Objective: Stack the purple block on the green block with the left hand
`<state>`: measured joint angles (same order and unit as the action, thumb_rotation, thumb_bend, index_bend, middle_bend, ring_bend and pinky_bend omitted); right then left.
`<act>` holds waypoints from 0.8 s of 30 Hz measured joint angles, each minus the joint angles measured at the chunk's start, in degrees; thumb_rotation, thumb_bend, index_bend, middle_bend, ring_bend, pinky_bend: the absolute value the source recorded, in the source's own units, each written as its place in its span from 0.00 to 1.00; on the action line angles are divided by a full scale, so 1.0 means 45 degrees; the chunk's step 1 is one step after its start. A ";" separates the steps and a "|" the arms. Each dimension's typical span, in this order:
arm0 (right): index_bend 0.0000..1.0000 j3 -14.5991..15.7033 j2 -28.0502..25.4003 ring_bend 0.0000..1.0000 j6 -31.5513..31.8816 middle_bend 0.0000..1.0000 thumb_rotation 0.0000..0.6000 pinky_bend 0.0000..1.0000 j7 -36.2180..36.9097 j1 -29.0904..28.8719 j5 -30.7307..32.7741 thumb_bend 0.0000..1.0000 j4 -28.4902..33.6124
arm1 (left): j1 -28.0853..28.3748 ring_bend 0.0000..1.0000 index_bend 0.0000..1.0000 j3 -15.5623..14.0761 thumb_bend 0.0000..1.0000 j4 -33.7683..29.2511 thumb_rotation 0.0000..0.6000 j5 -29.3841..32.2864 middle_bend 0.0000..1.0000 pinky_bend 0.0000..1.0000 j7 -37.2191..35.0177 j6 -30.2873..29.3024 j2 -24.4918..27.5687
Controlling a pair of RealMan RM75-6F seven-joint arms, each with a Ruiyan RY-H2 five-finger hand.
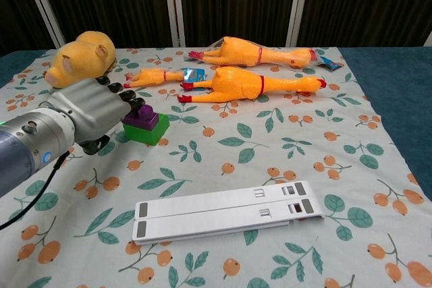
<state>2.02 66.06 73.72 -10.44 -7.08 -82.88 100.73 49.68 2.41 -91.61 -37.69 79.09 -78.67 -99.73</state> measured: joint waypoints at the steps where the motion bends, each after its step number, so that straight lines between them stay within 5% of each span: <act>1: 0.18 0.0000 -0.0003 0.09 0.0004 0.08 1.00 0.27 0.0018 0.0003 0.0000 0.29 -0.0001 | 0.0007 0.00 0.00 -0.0016 0.54 0.0054 1.00 0.0014 0.00 0.00 0.0064 -0.0005 -0.0045; 24: 0.18 -0.0013 -0.0006 0.09 -0.0049 0.08 1.00 0.27 -0.0038 -0.0007 0.0076 0.29 0.0018 | -0.0069 0.00 0.00 -0.0088 0.54 0.0700 1.00 -0.0129 0.00 0.00 0.0385 0.0037 -0.0561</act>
<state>1.97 66.03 73.50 -10.61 -7.11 -82.54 100.81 49.36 2.02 -88.46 -38.27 80.82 -78.51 -102.25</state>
